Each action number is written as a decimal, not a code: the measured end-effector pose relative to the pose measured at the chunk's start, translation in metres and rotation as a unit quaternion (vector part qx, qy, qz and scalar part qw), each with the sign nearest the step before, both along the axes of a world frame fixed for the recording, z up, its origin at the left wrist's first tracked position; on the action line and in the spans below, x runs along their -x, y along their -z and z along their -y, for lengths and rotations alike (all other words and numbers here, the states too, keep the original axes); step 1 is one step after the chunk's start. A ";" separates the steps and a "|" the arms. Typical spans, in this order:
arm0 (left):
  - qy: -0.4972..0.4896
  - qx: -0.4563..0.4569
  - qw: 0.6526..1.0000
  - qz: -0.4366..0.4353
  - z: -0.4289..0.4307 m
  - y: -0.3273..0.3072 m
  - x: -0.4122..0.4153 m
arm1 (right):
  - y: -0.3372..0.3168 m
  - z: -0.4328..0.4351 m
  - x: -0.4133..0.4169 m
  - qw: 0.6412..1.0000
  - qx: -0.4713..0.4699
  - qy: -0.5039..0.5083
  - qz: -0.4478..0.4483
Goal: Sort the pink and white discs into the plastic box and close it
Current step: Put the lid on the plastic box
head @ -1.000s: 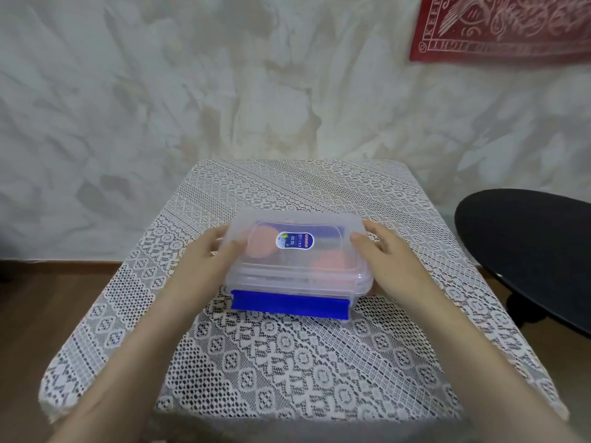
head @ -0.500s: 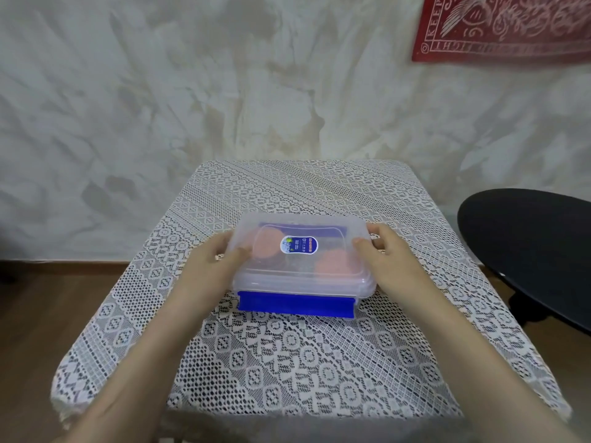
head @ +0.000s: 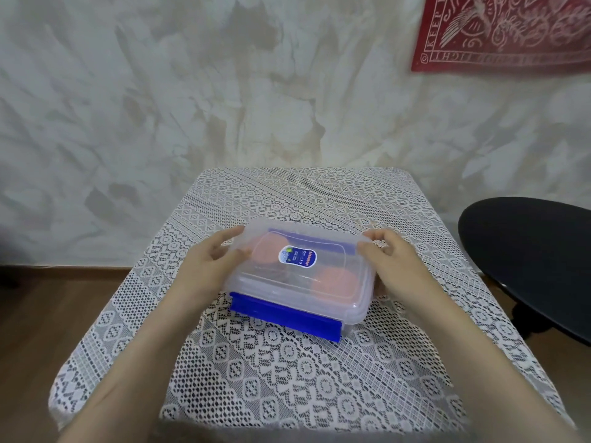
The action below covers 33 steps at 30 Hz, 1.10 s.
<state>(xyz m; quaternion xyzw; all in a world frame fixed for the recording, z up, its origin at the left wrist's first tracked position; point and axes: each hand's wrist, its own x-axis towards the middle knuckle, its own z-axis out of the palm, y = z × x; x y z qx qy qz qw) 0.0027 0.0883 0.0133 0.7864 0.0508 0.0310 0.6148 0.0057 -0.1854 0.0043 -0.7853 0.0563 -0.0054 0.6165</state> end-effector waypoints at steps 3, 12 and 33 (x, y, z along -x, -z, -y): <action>-0.026 -0.046 0.999 0.002 0.000 0.005 0.006 | 0.000 0.006 -0.001 0.999 0.025 -0.026 -0.024; -0.024 -0.188 0.980 -0.061 -0.011 0.019 0.030 | 0.001 -0.004 -0.003 0.999 0.015 0.002 -0.041; -0.005 -0.038 0.994 -0.106 0.005 0.011 0.012 | 0.005 -0.001 0.034 0.987 0.049 -0.101 -0.116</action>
